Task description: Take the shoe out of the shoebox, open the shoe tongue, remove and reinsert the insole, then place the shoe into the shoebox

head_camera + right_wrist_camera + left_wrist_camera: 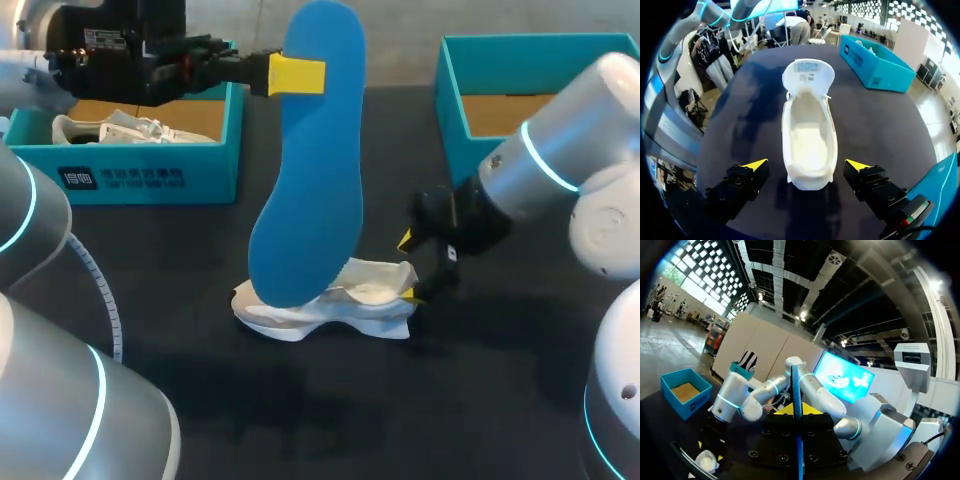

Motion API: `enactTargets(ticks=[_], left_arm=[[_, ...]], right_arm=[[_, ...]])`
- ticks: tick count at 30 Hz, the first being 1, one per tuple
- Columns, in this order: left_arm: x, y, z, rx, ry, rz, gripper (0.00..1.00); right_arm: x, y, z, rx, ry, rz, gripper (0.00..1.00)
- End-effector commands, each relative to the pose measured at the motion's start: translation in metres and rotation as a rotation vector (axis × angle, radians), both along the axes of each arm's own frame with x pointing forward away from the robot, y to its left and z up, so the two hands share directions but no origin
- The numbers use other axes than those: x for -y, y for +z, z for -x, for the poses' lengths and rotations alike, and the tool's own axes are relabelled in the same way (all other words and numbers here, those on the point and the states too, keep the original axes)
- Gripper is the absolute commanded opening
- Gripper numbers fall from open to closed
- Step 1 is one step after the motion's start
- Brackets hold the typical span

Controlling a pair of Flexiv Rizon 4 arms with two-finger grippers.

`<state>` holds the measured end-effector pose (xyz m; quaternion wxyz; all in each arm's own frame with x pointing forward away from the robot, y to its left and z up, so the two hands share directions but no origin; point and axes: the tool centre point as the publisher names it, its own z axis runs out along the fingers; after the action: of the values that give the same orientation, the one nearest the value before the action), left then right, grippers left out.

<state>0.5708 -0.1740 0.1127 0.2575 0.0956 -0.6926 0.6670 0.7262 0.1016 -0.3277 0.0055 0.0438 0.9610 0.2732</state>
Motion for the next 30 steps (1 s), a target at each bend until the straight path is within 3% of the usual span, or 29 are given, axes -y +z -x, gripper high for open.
enactTargets(ticks=[1, 18, 30], left_arm=[[0.001, -0.001, 0.000, 0.000, -0.001, -0.001, 0.00], [0.001, -0.001, 0.000, 0.000, -0.001, -0.001, 0.00], [0.001, -0.001, 0.000, 0.000, -0.001, -0.001, 0.00]], right_arm=[[-0.016, -0.006, -0.008, -0.030, 0.006, 0.298, 1.00], [-0.025, -0.003, -0.007, -0.026, -0.045, 0.489, 1.00], [-0.021, -0.009, 0.002, -0.078, -0.066, 0.627, 1.00]])
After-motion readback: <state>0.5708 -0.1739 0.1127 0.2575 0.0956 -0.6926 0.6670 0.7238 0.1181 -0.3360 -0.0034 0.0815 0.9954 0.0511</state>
